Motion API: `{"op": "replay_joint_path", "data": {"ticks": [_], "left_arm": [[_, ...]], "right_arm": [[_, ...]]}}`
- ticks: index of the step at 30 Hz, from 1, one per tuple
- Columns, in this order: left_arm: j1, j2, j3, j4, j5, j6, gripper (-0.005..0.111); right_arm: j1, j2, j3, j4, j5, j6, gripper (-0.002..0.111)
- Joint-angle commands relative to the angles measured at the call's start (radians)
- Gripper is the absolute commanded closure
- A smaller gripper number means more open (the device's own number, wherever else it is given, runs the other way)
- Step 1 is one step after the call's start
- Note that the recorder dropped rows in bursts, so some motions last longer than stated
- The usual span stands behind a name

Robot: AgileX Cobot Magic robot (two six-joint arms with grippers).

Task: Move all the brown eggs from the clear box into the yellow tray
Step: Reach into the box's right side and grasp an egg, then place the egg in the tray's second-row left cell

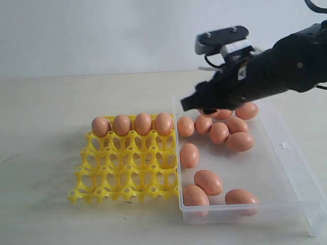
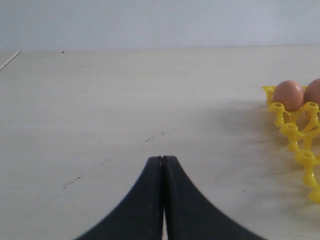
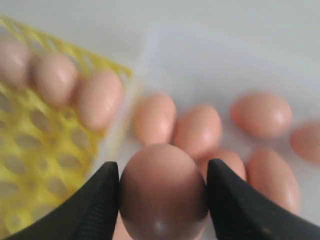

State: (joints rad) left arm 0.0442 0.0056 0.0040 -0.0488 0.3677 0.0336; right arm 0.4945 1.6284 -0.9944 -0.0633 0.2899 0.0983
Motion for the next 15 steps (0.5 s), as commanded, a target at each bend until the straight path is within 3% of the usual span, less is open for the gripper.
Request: {"op": "replay_joint_path", "data": {"ticks": [1,5,10,15], "left_arm": [[-0.005,-0.006,-0.004,-0.006,-0.014,-0.005,0.107],[-0.005,-0.006,-0.004,-0.006,-0.014,-0.005,0.107],[-0.005,-0.006,-0.004,-0.006,-0.014,-0.005,0.107],[-0.005,-0.006,-0.004,-0.006,-0.014,-0.005,0.107]], "right_arm": [[0.094,0.032,0.001,0.028,-0.374,-0.024,0.108],[0.169,0.105,0.001,0.01,-0.574,-0.008,0.108],[0.217,0.218,-0.001,-0.175,-0.759,0.167,0.108],[0.226,0.331,-0.078,-0.397,-0.779,0.413,0.108]]}}
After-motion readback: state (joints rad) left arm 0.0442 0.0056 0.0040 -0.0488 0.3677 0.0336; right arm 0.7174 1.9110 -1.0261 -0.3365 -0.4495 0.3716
